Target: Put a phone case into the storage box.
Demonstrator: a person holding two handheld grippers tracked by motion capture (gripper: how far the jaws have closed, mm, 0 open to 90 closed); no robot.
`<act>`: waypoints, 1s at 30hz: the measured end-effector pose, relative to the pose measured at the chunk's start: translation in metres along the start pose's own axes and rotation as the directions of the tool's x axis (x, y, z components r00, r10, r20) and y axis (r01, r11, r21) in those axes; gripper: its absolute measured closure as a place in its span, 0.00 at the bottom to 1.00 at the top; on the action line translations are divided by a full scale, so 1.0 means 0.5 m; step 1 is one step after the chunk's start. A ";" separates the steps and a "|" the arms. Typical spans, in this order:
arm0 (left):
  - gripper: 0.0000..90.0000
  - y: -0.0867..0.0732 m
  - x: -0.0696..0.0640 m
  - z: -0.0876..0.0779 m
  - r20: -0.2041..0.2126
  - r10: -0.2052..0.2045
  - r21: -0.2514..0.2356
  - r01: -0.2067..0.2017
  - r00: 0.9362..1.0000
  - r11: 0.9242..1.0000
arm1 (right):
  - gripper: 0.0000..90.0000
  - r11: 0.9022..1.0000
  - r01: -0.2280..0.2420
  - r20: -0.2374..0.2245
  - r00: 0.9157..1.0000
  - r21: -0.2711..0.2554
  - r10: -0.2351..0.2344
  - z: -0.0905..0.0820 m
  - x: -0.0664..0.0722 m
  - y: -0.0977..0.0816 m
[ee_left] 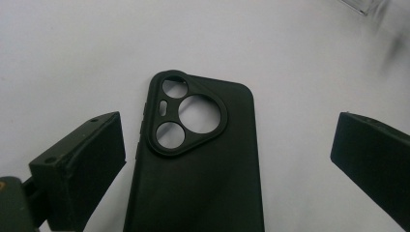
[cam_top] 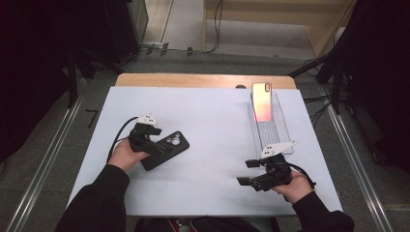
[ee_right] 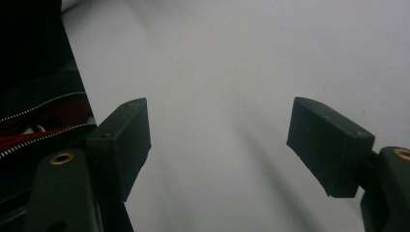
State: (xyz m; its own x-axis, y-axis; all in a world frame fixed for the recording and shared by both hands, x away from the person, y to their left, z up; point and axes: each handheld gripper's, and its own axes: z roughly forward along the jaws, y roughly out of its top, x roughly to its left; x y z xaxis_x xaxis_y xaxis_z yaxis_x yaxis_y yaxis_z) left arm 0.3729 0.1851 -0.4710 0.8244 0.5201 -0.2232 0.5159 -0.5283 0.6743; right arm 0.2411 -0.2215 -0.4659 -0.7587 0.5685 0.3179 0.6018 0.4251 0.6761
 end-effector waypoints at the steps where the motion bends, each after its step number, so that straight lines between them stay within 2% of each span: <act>1: 0.00 -0.001 0.001 0.001 0.001 0.002 0.006 -0.002 1.000 1.000 | 0.24 1.000 -0.002 -0.002 1.000 -0.003 0.002 0.000 -0.001 0.000; 8: 0.00 -0.005 -0.002 0.006 -0.034 0.043 0.015 -0.043 0.998 0.999 | 0.24 1.000 -0.005 0.002 1.000 0.000 0.005 -0.002 -0.002 -0.002; 12: 0.00 -0.013 0.002 0.010 -0.036 0.042 0.009 -0.042 0.998 0.999 | 0.24 1.000 -0.005 0.002 1.000 -0.001 0.005 -0.002 -0.002 -0.002; 20: 0.00 -0.028 0.010 0.017 -0.045 0.034 0.029 -0.033 0.998 0.999 | 0.24 1.000 -0.006 0.003 1.000 0.003 0.006 0.000 -0.003 -0.002; 27: 0.00 -0.036 0.007 0.032 -0.054 0.071 0.048 -0.069 0.996 0.996 | 0.24 1.000 -0.003 0.012 1.000 0.018 0.003 0.003 -0.003 -0.003; 30: 0.00 -0.042 0.007 0.042 -0.062 0.088 0.078 -0.083 0.994 0.993 | 0.24 1.000 0.002 0.012 1.000 0.025 -0.002 0.006 -0.003 -0.003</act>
State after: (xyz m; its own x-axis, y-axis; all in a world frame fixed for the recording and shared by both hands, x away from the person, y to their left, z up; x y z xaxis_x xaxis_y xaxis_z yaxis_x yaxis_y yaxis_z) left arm 0.3698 0.1839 -0.5007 0.8507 0.5121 -0.1185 0.4618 -0.6206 0.6337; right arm 0.2419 -0.2209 -0.4695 -0.7569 0.5763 0.3082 0.6066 0.4438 0.6596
